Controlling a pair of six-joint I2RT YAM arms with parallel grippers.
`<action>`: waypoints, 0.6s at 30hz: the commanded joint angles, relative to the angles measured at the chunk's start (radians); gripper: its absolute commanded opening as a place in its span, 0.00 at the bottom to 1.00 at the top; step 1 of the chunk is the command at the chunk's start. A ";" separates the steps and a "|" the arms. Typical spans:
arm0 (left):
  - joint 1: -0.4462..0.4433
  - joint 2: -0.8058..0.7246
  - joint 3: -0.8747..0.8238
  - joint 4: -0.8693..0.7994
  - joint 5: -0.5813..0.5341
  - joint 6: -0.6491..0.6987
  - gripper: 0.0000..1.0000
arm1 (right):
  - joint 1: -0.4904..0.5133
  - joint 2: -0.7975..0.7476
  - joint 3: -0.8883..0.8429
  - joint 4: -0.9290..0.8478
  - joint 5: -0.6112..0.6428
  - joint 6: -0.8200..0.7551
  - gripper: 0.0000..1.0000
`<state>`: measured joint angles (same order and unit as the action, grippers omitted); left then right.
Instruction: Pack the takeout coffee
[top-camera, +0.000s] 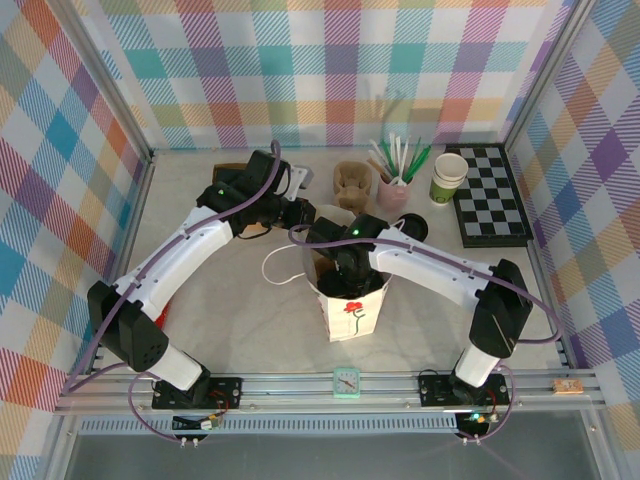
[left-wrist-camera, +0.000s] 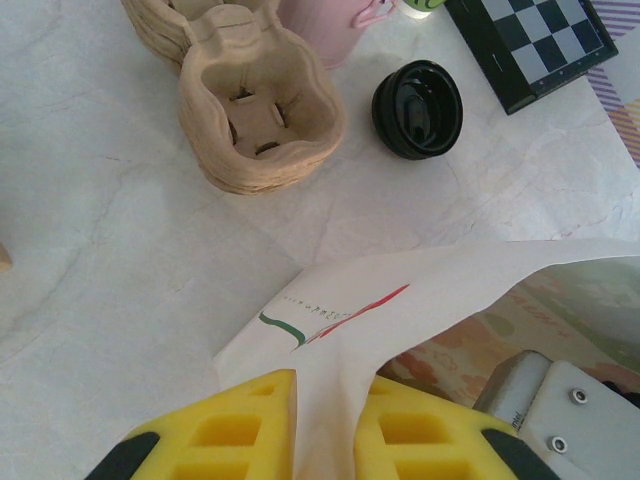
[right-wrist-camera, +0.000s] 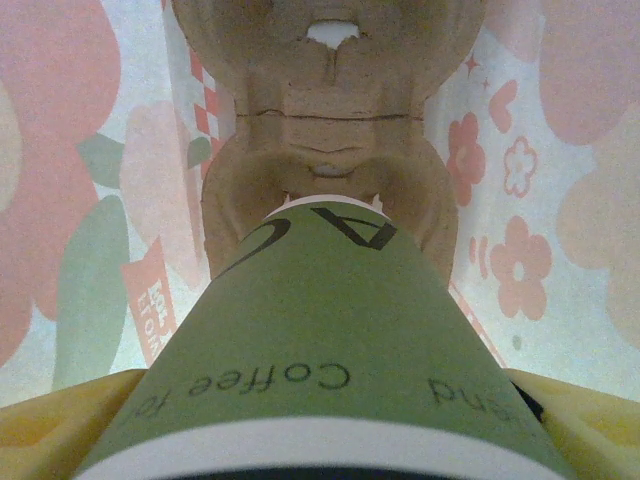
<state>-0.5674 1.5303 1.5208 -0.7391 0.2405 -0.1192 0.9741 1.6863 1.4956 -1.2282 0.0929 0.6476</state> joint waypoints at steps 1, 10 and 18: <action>-0.005 -0.039 -0.016 -0.009 -0.014 -0.016 0.18 | -0.005 0.022 -0.012 0.004 0.005 0.019 0.60; -0.005 -0.045 -0.021 -0.011 -0.020 -0.016 0.18 | -0.005 0.029 -0.020 0.015 -0.004 0.020 0.60; -0.005 -0.054 -0.022 -0.009 -0.023 -0.017 0.18 | -0.006 0.032 -0.014 0.017 0.005 0.014 0.60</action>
<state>-0.5674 1.5146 1.5085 -0.7418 0.2153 -0.1226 0.9741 1.7012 1.4921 -1.2072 0.0925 0.6510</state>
